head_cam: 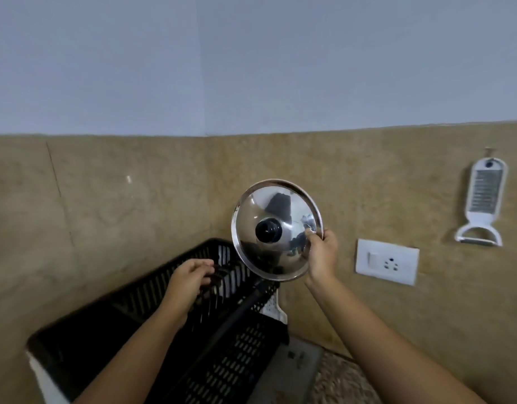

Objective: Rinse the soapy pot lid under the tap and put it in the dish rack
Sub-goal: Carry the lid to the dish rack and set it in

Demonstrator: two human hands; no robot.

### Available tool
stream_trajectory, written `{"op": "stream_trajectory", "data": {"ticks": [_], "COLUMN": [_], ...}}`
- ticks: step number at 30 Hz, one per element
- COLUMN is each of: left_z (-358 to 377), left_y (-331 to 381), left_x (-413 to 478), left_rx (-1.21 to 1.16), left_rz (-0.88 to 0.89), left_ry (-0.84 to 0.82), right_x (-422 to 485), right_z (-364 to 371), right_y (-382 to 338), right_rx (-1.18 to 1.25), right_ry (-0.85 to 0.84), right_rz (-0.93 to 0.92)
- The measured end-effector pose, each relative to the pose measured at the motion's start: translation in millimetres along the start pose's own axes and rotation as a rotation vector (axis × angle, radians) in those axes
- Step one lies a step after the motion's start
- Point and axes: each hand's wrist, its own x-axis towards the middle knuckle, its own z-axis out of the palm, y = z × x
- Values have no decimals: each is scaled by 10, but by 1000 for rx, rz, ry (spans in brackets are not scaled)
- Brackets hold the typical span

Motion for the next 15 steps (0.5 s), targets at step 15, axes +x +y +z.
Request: {"op": "stream_trajectory", "data": {"ticks": [15], "left_z": [-68], "left_y": [-226], "left_x": [487], "left_rx": [-123], "left_rz": [-169], "left_ry": [-44], "right_x": [857], "right_z": [776], "right_y": [837], "right_rx": [-94], "right_ry": [-2], "right_rz": [57]}}
